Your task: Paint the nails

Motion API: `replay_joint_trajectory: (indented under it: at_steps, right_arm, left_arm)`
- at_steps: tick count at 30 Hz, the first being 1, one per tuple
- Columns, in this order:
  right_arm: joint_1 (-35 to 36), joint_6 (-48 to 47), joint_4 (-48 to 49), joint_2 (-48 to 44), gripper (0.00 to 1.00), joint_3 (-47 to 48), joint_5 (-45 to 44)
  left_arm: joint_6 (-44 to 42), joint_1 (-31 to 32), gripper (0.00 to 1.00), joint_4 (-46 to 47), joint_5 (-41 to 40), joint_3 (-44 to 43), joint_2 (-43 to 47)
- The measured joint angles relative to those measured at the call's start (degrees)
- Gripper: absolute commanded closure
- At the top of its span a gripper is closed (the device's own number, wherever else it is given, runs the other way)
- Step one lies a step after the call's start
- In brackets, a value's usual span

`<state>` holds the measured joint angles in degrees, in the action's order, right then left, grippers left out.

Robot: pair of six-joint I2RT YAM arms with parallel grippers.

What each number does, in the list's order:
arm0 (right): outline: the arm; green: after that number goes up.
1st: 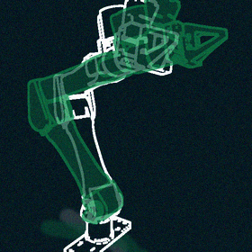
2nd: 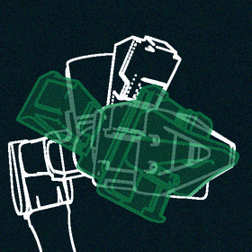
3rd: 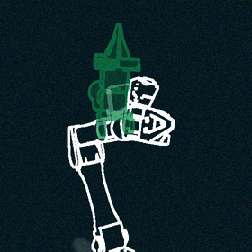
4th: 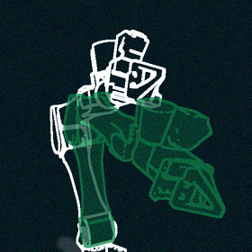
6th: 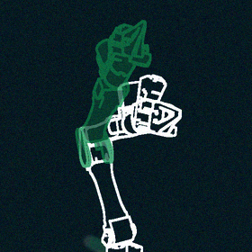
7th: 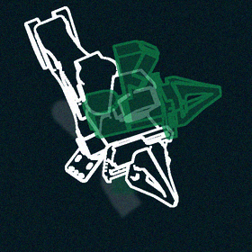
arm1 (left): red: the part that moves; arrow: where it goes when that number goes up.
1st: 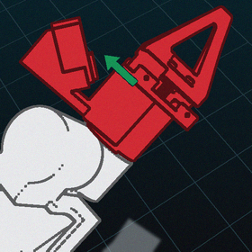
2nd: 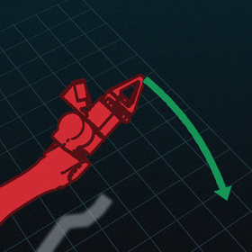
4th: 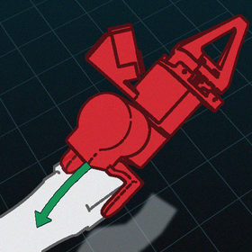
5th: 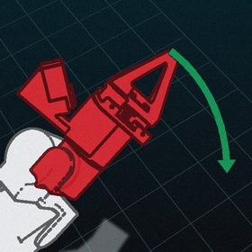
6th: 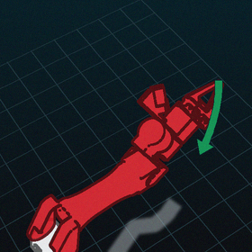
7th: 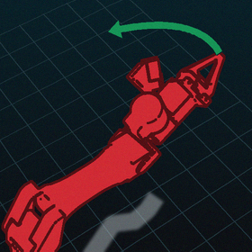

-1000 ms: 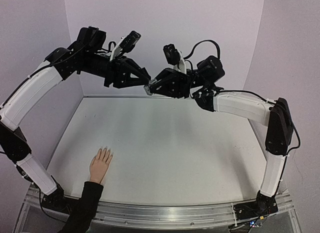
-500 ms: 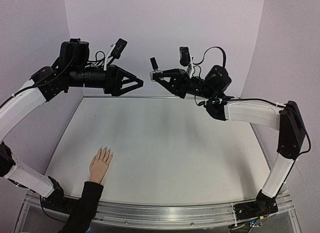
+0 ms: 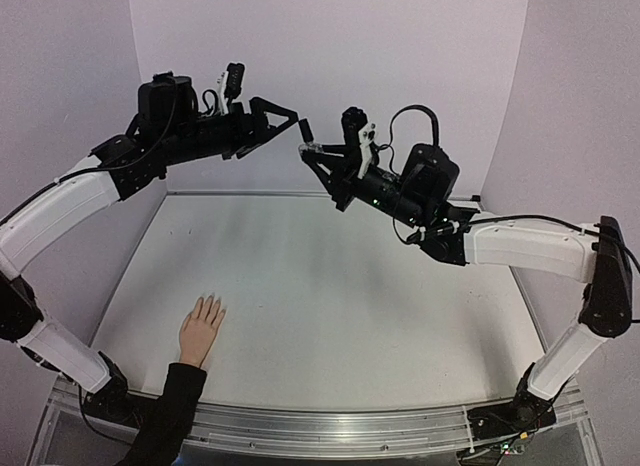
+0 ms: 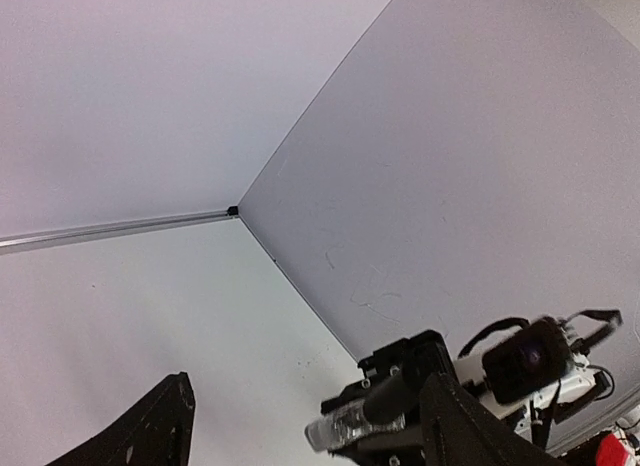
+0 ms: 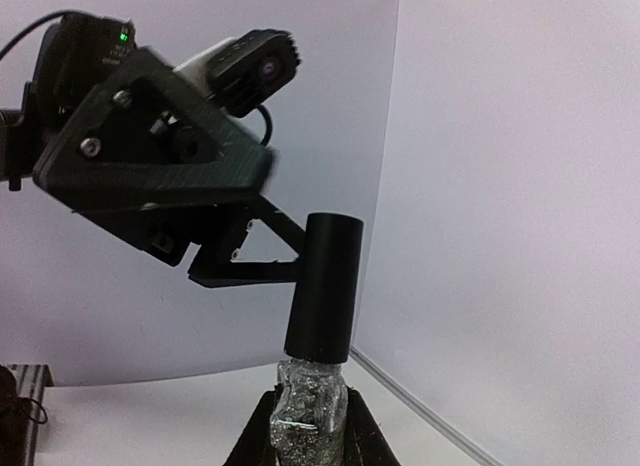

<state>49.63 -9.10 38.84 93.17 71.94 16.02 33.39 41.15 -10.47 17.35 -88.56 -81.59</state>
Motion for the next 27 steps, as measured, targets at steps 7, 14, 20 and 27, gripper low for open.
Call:
replay_joint_trajectory:
  at_steps: [7, 14, 20, 27]
  right_arm:
    - [1.57, -4.79, -3.53, 1.53, 1.00, 0.20, -7.71]
    - [1.59, -5.96, -4.57, 2.04, 1.00, 1.50, -9.38]
    - [1.96, -6.41, -5.53, 2.52, 1.00, 3.22, -9.59]
    - [2.18, -7.16, -6.91, 2.95, 1.00, 4.15, -9.61]
  left_arm:
    - [2.71, 0.81, 0.18, 2.53, -1.39, 0.32, -2.37]
    - [2.74, 1.07, 0.27, 5.40, -1.18, 2.78, -1.57]
    - [2.41, 1.37, 0.43, 5.55, -0.96, 2.16, -2.03]
    - [2.12, 1.46, 0.52, 5.51, -0.39, 1.86, -2.40]
